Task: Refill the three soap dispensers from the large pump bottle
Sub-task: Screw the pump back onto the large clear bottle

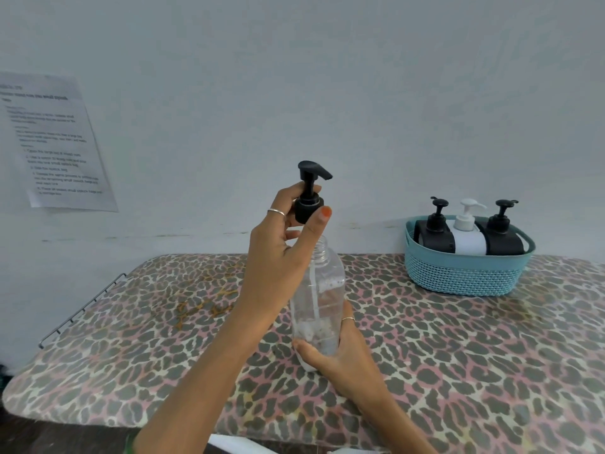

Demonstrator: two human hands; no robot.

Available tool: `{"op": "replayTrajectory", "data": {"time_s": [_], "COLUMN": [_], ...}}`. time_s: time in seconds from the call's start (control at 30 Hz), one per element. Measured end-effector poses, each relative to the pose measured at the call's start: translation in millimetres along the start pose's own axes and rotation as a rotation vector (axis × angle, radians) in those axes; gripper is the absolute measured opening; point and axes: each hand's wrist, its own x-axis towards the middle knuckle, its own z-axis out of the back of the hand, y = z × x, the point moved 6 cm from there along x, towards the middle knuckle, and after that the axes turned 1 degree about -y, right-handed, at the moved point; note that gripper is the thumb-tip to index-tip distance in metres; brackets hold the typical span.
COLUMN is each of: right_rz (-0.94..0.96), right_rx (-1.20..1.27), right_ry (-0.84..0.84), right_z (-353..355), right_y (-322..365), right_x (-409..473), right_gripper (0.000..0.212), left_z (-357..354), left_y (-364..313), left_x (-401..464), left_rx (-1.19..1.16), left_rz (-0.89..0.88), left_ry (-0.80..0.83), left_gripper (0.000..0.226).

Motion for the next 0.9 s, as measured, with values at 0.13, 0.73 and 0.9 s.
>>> {"op": "replayTrajectory", "data": {"time_s": [0.13,0.73,0.9], "right_rz": [0.003,0.001,0.014], "right_rx": [-0.017,-0.015,-0.004], "right_ry": [-0.005,-0.006,-0.009], "right_z": [0.0,0.0,0.4], "right_y": [0.3,-2.6,-0.9], "right_x": [0.1,0.7,0.5], "right_gripper": [0.075,0.072,0.073], "left_z": [0.9,-6.1,-13.5], "left_y": [1.4,6.8,19.1], "left_x": [-1.2,2.8,-2.7], "left_rx": [-0.007,-0.083,-0.025], "left_rz": [-0.003,0.059,0.119], "left_ry": [-0.009,-0.003,0.082], "left_gripper": [0.035,0.027,0.028]}}
